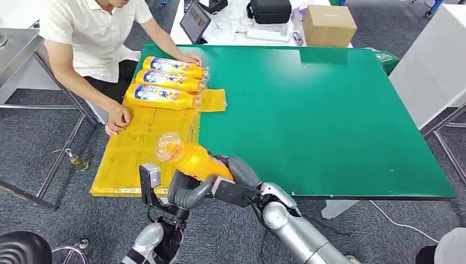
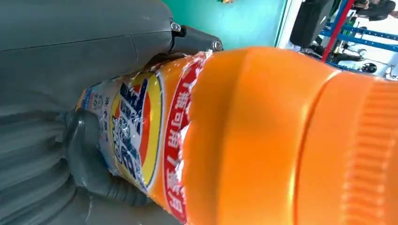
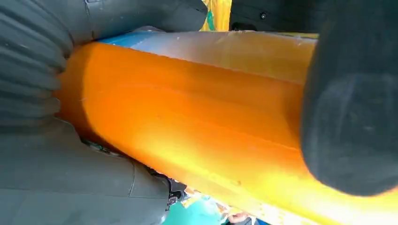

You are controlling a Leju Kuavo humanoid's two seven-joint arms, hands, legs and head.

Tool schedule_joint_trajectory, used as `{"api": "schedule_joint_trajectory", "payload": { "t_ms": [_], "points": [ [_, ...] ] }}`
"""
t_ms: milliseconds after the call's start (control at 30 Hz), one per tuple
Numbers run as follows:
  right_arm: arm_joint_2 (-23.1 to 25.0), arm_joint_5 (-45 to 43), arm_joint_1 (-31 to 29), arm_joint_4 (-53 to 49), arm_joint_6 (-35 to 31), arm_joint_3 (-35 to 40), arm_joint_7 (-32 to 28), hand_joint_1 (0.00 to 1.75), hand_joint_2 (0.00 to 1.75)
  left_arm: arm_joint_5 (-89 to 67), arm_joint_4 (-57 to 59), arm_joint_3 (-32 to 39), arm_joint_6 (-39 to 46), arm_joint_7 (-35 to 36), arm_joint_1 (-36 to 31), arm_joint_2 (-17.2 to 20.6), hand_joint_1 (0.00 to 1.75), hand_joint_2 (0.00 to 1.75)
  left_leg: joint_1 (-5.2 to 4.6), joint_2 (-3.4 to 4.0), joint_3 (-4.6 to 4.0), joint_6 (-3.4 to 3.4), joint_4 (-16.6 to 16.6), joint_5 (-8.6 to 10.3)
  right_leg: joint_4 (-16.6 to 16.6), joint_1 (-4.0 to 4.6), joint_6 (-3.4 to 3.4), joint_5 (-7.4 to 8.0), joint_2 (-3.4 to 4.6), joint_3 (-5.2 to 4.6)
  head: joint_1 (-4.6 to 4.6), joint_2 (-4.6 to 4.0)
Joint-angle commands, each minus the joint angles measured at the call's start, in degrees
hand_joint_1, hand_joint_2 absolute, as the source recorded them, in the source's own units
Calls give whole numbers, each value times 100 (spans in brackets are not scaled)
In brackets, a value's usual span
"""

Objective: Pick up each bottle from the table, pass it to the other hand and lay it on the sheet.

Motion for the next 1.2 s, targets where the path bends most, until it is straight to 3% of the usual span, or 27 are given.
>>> {"api": "schedule_joint_trajectory", "payload": {
  "t_ms": [33,167,233,267,367,400,500,700,800,900,1067,1167,1200],
  "points": [
    [54,-54,-203,299,-59,434,-19,136,175,206,321,-308,-369,36,-335,-5,175,175,1,1,15,7,-1,-7,-3,4,-12,-6,-6,17,0,0],
    [22,-70,-79,170,-83,443,-36,124,175,-89,299,-328,-102,-105,-415,-7,175,175,2,-5,13,7,0,-6,-1,5,-13,-8,-13,17,0,0],
    [17,-82,-39,147,-96,429,-32,33,175,-87,329,-296,-106,-106,-425,2,175,175,0,-7,16,8,-2,-6,-2,4,-14,-9,-16,21,0,0],
    [17,-82,-35,157,-109,421,-11,2,175,-87,344,-280,-103,-106,-427,5,175,175,1,-7,25,11,-2,-10,-3,6,-19,-13,-18,30,0,0],
    [72,11,6,162,-284,388,-4,0,175,-155,341,-188,-4,-141,-411,18,175,175,1,-2,18,7,-3,-7,-3,5,-15,-8,-11,19,0,0],
    [124,125,116,49,-699,310,-261,0,175,-238,327,-135,109,-191,-416,33,175,175,2,-4,26,9,-3,-10,-3,7,-20,-12,-15,29,0,0],
    [132,549,415,-291,-1487,216,-218,0,175,-374,238,139,461,-260,-389,91,175,175,3,-4,17,6,-4,-8,-3,7,-15,-10,-12,19,2,0],
    [89,555,445,-359,-1491,226,-210,0,175,-379,211,194,451,-253,-366,83,175,175,1,4,15,8,-1,-10,-1,6,-16,-9,-5,18,0,0],
    [184,613,712,-478,-2099,-23,-347,0,175,-359,184,435,747,-206,-312,121,175,175,-1,0,7,6,-3,-5,-1,2,-13,-6,-6,8,0,0],
    [163,621,768,-515,-2122,-12,-361,0,175,-346,186,493,741,-204,-309,182,175,175,2,-2,6,4,-5,-3,-5,5,-11,-5,-7,8,2,0],
    [244,966,1136,-743,-3499,-424,-506,0,175,-1109,469,851,1680,-314,-408,418,175,175,1,-1,20,7,-9,-8,-6,6,-18,-10,-10,18,0,0],
    [311,1007,1309,-1027,-3873,-949,-763,0,175,-2154,585,984,2135,-365,-575,599,175,175,0,0,8,5,-7,-3,-4,3,-13,-6,-7,7,2,0],
    [362,582,1398,-1169,-3866,-1157,-1040,0,175,-2343,595,1055,2061,-275,-627,626,175,175,2,3,16,7,-8,-7,-5,6,-18,-8,-6,15,0,0]
  ]
}}
